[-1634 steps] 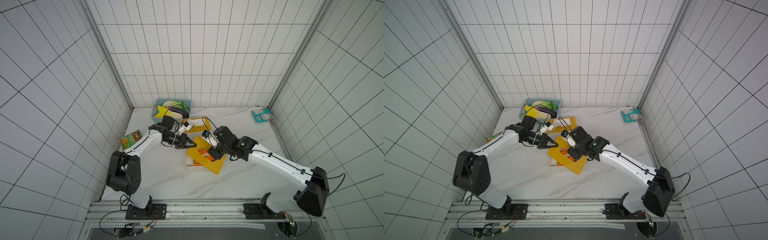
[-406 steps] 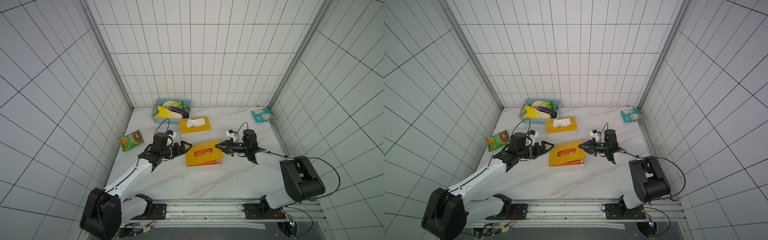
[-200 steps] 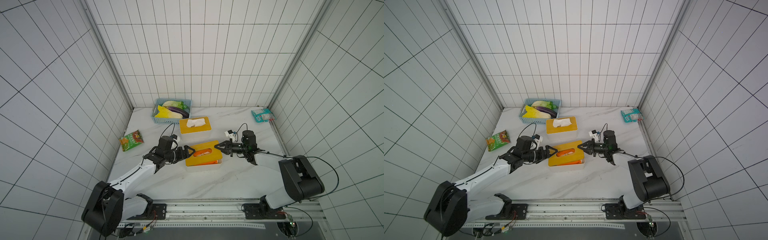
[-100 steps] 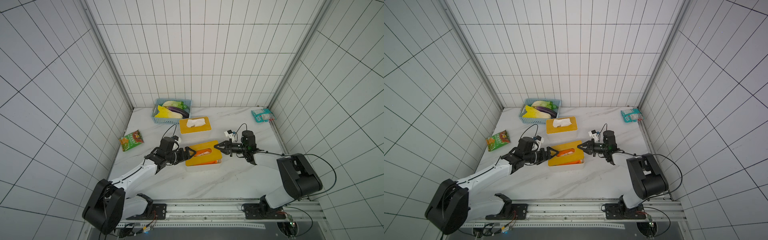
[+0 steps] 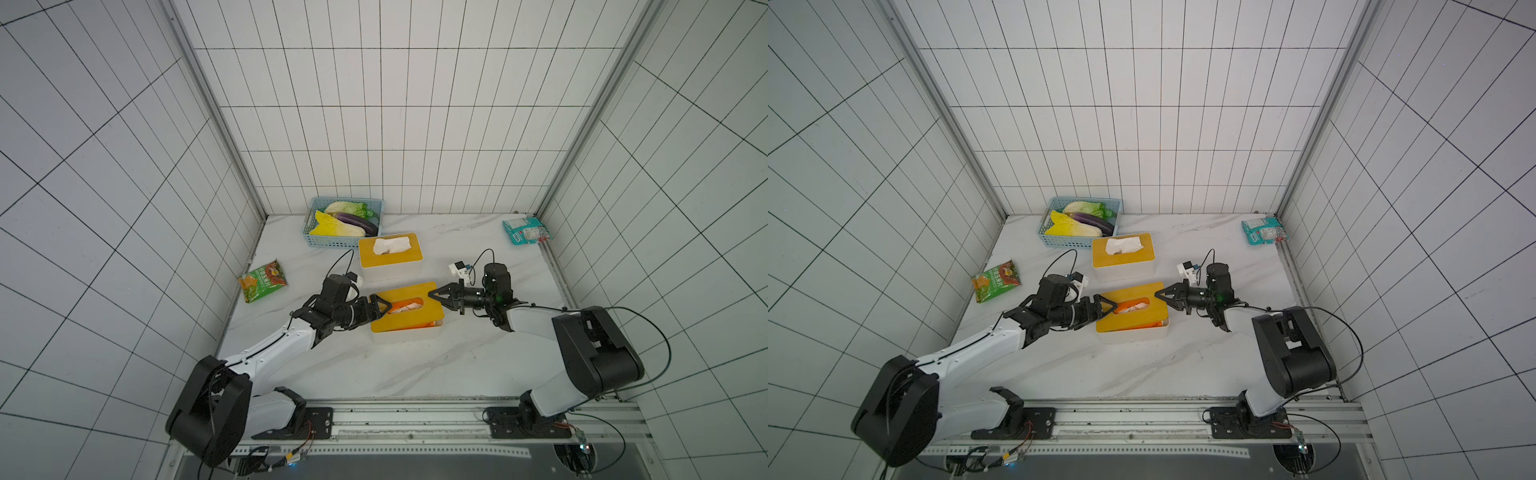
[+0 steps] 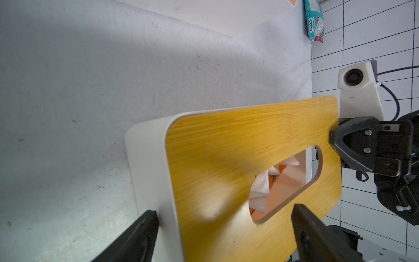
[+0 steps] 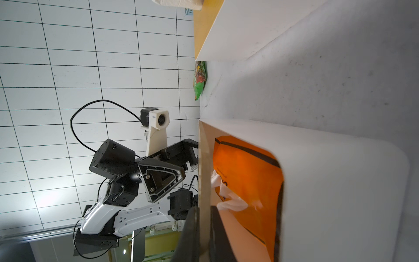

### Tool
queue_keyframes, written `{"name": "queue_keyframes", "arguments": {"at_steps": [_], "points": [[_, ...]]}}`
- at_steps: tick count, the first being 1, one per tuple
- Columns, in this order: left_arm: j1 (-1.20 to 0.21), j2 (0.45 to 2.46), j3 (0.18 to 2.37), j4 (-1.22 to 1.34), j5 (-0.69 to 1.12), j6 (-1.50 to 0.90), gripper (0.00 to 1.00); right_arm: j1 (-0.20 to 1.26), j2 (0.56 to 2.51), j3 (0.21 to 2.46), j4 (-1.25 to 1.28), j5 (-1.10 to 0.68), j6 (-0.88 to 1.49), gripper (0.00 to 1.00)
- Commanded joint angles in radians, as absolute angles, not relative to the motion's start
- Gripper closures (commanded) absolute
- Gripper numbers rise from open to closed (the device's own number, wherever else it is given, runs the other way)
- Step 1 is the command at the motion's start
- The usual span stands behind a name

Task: Put the tissue paper into the tissue box
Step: Close the box lid on the tissue box.

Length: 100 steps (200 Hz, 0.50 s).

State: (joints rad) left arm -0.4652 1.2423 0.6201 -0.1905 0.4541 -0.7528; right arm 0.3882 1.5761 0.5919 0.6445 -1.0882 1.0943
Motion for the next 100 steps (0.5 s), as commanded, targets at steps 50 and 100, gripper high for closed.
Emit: {"name": "queue_keyframes", "arguments": {"at_steps": [50, 100], "points": [[-0.495, 1.267, 0.626, -0.158, 0.433, -0.752, 0.15, 0.405, 1.630, 0.560, 0.645, -1.072, 1.086, 1.00], [-0.514, 1.296, 0.643, -0.166, 0.412, -0.750, 0.22, 0.406, 1.646, 0.555, 0.662, -1.075, 1.092, 1.00]]}}
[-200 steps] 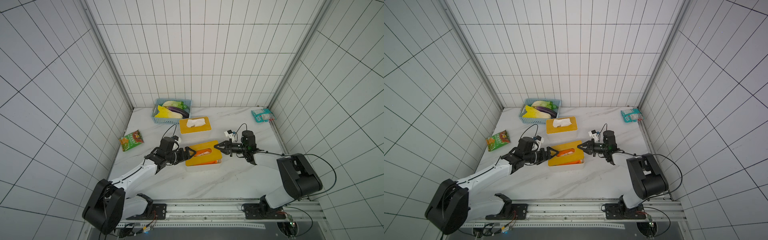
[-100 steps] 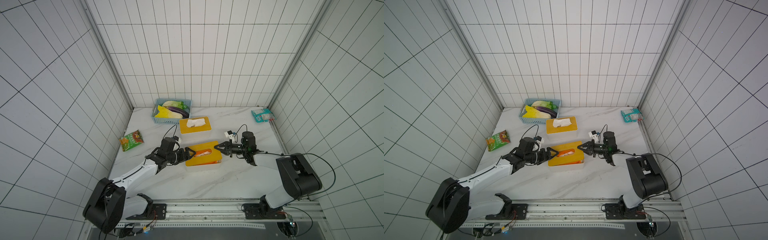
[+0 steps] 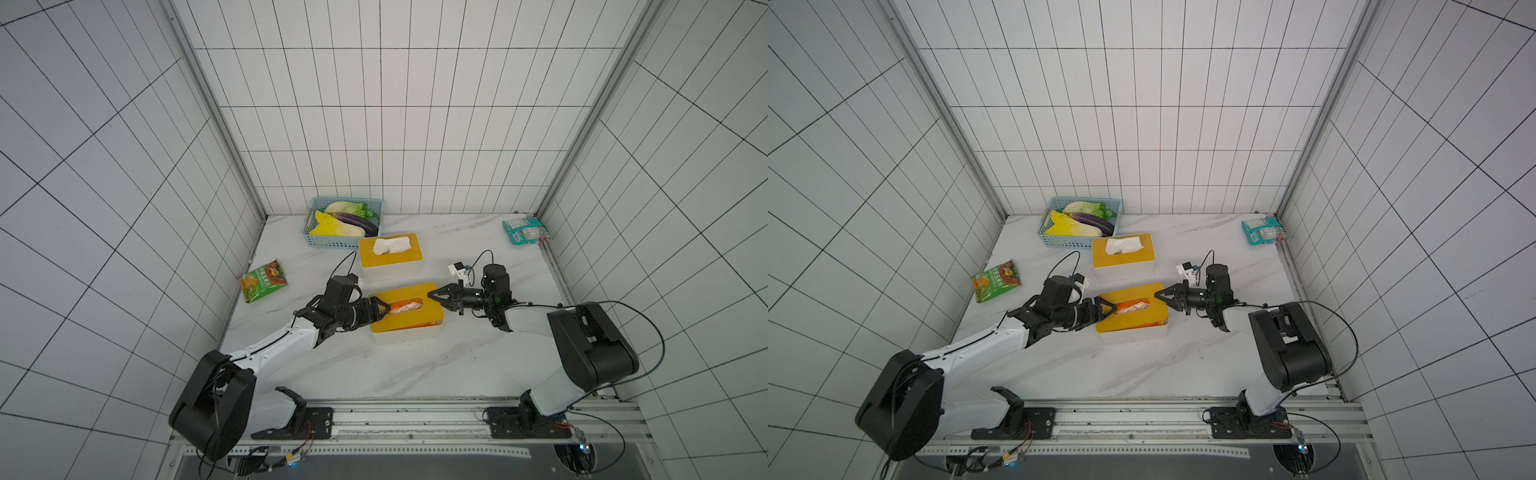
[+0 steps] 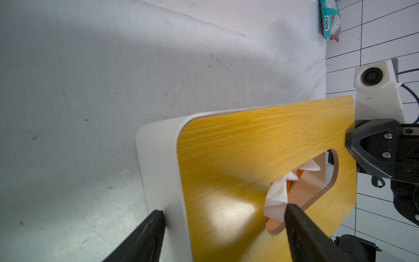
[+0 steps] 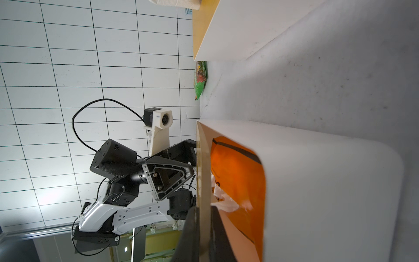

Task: Put the tissue paper into the tissue box
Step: Close the box lid on the tissue box.

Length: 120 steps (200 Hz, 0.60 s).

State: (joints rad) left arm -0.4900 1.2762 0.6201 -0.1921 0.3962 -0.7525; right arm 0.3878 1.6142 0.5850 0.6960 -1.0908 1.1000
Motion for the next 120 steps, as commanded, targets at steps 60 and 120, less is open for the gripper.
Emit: {"name": "queue_keyframes", "arguments": {"at_steps": [60, 120], "points": [[-0.553, 1.315, 0.694, -0.246, 0.325, -0.720, 0.28, 0.410, 1.659, 0.551, 0.670, -1.076, 1.092, 1.00], [-0.575, 1.333, 0.733, -0.313, 0.275, -0.683, 0.42, 0.411, 1.682, 0.545, 0.680, -1.083, 1.089, 1.00]]}}
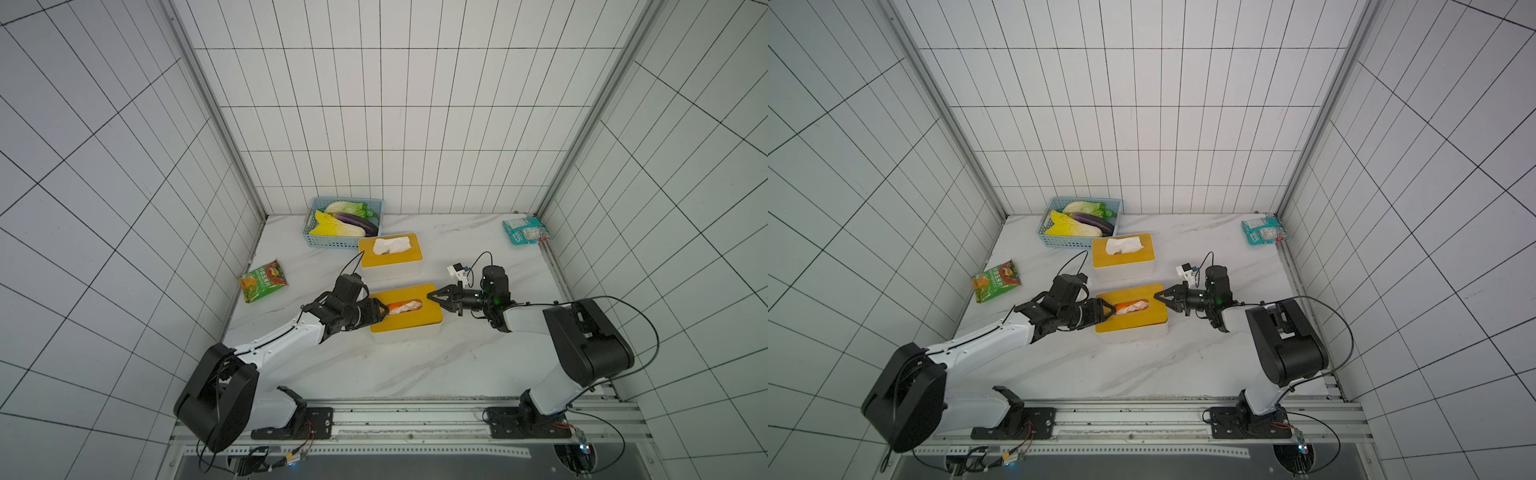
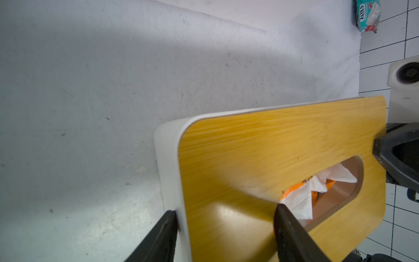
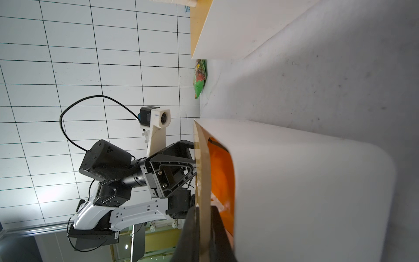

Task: Put the tissue paper into the tissue box
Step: Close the box lid on the tissue box.

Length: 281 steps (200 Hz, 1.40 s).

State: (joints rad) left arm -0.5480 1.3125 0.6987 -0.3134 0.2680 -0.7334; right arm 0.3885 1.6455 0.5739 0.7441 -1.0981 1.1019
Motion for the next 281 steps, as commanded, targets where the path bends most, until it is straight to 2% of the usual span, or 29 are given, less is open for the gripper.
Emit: {"name": "queue_keyframes", "arguments": {"at_steps": [1, 37, 101, 214, 281], "points": [[-0.575, 1.333, 0.734, -0.315, 0.275, -0.682, 0.42, 0.412, 1.682, 0.545, 0.680, -1.084, 1.089, 1.00], [-0.577, 1.332, 0.760, -0.371, 0.243, -0.650, 0.45, 0.410, 1.698, 0.545, 0.677, -1.092, 1.084, 0.98], [-0.577, 1.325, 0.783, -0.431, 0.206, -0.617, 0.48, 0.387, 1.688, 0.548, 0.609, -1.100, 1.041, 0.81], [-0.577, 1.324, 0.792, -0.469, 0.181, -0.595, 0.50, 0.309, 1.487, 0.611, 0.131, -1.041, 0.752, 0.65], [-0.577, 1.322, 0.795, -0.471, 0.189, -0.595, 0.51, 0.291, 1.418, 0.604, 0.046, -1.000, 0.706, 0.57]]}}
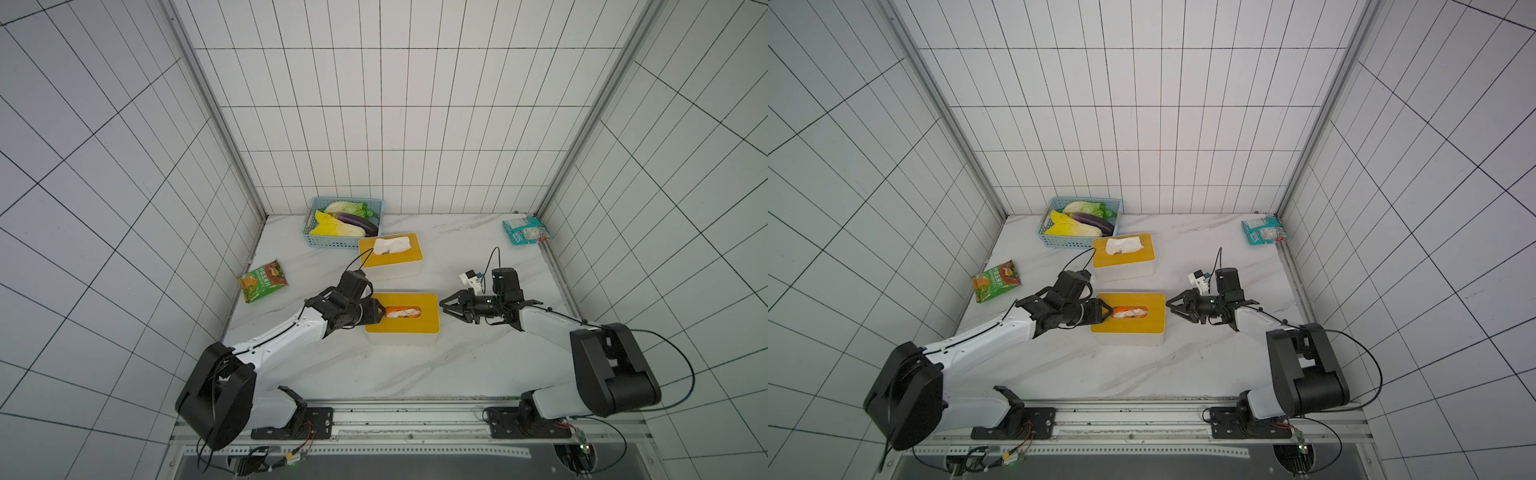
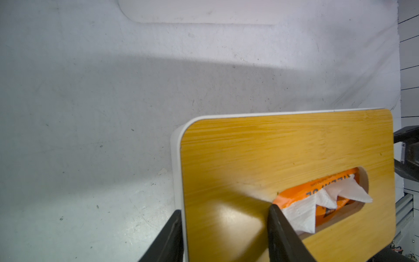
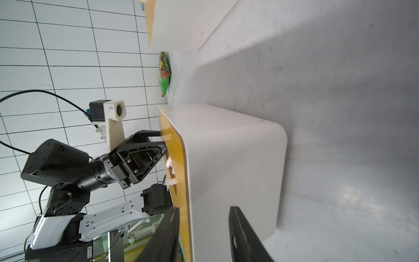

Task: Put the tissue paper into the tissue box
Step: Close the box lid on the tissue box.

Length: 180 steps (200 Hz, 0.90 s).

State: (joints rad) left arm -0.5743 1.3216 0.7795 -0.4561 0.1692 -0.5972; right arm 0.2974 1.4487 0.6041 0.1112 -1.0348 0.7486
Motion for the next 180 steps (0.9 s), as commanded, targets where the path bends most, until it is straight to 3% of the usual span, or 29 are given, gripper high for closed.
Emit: {"name": "queue_keyframes", "arguments": {"at_steps": [1, 80, 180], "points": [[-0.577, 1.321, 0.795, -0.471, 0.190, -0.595, 0.50, 0.290, 1.417, 0.604, 0.046, -1.000, 0.707, 0.57], [-0.577, 1.328, 0.800, -0.471, 0.196, -0.597, 0.52, 0.353, 1.398, 0.639, -0.018, -0.961, 0.670, 0.49], [-0.577, 1.322, 0.799, -0.471, 0.201, -0.597, 0.52, 0.436, 1.508, 0.749, -0.372, -0.674, 0.464, 0.53]]}}
